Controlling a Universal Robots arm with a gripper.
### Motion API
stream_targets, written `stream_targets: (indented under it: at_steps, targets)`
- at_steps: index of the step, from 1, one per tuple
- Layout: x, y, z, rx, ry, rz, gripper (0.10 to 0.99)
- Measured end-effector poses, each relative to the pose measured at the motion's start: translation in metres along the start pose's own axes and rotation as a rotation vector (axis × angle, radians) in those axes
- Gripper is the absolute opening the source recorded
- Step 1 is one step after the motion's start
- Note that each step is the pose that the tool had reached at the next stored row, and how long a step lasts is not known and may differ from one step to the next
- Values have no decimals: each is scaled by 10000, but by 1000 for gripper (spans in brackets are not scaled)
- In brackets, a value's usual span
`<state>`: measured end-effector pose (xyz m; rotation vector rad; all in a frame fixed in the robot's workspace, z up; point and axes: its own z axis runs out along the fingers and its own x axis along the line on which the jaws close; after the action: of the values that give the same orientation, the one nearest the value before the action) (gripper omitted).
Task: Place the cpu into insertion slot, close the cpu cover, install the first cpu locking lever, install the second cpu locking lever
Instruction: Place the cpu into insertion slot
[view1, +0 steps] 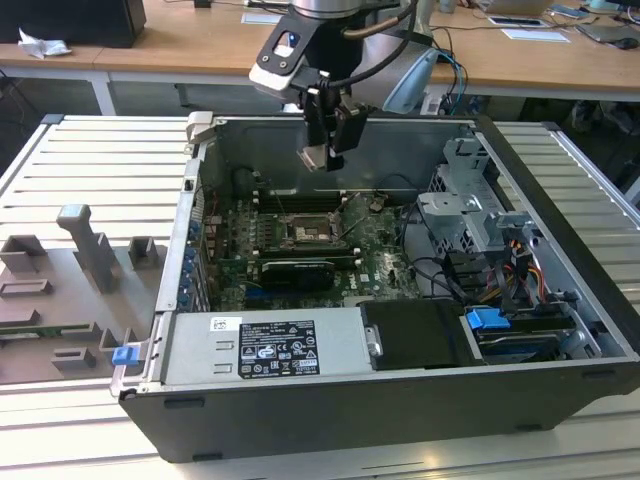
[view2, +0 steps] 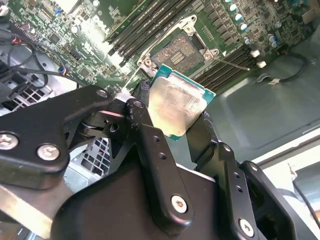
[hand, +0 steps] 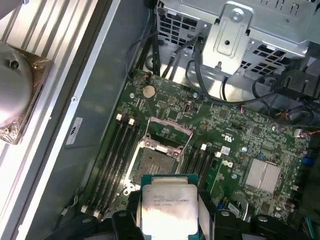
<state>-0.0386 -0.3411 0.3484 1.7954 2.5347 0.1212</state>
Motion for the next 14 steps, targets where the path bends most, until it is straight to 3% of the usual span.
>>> stream_targets:
  at_steps: [7, 11, 14]
  targets:
    - [-1, -6, 72, -22, -120, 1479, 537]
    - [-2, -13, 158, -27, -166, 2041, 537]
    - [-4, -22, 271, -33, -207, 2543, 537]
